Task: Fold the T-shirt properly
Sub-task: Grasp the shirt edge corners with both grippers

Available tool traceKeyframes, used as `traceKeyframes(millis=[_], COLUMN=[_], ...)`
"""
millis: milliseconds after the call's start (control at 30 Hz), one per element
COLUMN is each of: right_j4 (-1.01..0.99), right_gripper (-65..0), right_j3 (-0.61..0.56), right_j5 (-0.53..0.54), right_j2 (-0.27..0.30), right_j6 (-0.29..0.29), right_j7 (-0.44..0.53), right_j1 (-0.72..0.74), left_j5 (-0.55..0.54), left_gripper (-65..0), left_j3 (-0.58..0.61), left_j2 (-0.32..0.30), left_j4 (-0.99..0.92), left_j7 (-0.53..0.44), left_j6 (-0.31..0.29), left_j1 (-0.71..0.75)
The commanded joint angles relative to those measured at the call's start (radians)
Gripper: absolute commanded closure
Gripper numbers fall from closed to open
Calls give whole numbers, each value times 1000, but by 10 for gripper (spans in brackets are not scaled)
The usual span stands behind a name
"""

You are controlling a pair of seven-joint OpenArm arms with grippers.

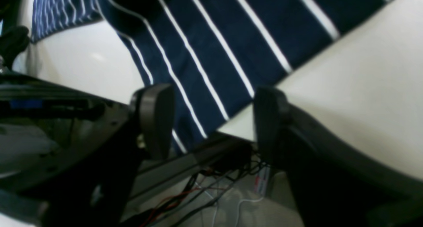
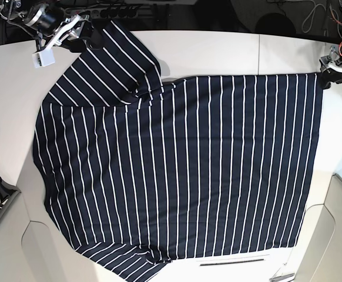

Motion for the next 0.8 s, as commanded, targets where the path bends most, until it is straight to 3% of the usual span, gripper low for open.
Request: traceKeyframes(millis=[0, 233, 400, 600, 667, 767], right_j4=[14, 14, 14, 14, 14, 14], right_gripper=[-376, -376, -376, -375, -375, -375], right_j3=[6, 6, 6, 4, 3, 3], right_j5=[16, 19, 19, 17, 18, 18], right_j2=[3, 0, -26, -47, -47, -47], right_j6=[7, 7, 7, 7, 7, 7], right_j7=[14, 15, 16, 19, 20, 20], right_j1=[5, 8, 8, 26, 35, 43], left_j5=[-22, -18, -5, -8, -8, -8], left_gripper=[-437, -437, -436, -424, -357, -205], left_j3=[10, 121, 138, 138, 138, 138], left_j2=[-11, -11, -11, -11, -11, -11], left_j4=[6, 6, 6, 7, 7, 7], left_j7=[38, 66, 66, 67, 67, 67], left_j6=[-20, -40, -41, -161, -165, -165], left_j1=[4, 4, 4, 3, 4, 4])
